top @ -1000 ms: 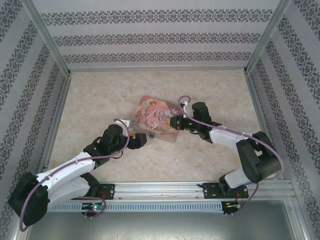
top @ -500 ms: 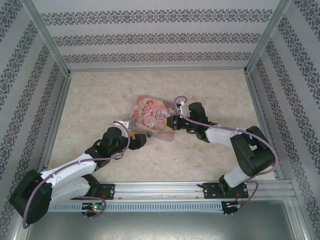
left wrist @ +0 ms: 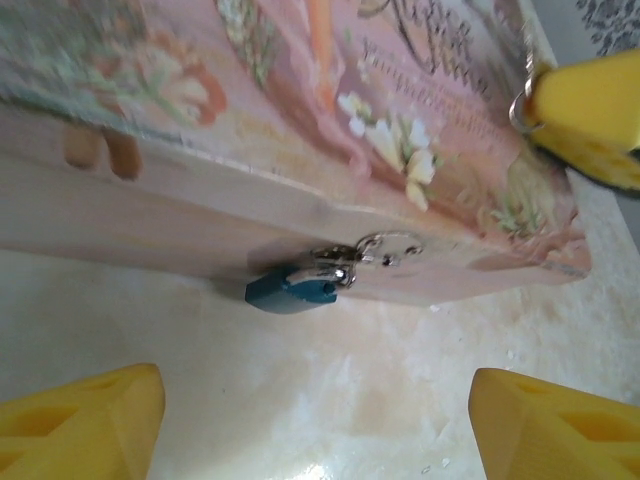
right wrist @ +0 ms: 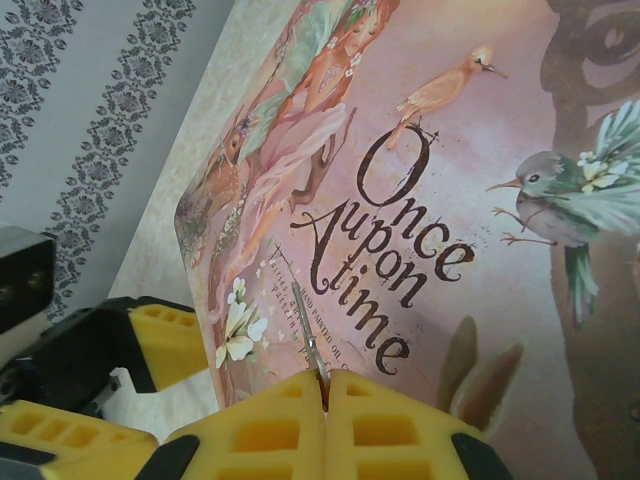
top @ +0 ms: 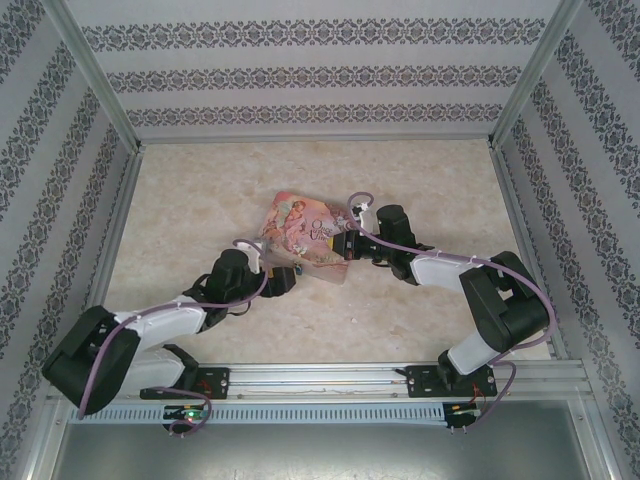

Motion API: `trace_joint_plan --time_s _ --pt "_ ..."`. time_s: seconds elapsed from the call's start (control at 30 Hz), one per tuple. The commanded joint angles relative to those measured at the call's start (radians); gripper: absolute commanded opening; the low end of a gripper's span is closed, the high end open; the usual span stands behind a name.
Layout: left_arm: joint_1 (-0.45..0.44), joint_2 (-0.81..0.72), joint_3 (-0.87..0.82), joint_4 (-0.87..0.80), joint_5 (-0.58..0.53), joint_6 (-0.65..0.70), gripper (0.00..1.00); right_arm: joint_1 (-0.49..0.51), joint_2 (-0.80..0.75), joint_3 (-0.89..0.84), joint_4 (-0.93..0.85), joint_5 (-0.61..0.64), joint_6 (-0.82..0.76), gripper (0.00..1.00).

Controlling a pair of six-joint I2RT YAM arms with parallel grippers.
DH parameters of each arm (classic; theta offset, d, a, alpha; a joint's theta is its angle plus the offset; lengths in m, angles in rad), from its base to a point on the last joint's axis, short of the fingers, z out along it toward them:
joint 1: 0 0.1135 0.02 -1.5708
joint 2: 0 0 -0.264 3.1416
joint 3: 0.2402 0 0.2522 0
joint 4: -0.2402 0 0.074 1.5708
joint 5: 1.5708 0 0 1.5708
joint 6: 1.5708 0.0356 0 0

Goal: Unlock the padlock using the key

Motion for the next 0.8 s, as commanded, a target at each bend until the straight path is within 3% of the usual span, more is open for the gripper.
trace_joint_plan --time_s 0.0,0.4,0.77 --pt "0.009 0.052 0.032 0.106 0.062 0.037 0.79 0.016 0.048 -0.014 -0.085 0.012 -0.007 0.00" --pt "0.009 0.254 0.098 0.217 0.076 0.088 0.75 0.016 0.053 -0.012 -0.087 0.026 -0.010 0.00" --pt "0.007 0.329 0.130 0.253 0.101 0.126 0.68 0.016 0.063 0.000 -0.094 0.022 -0.013 0.00"
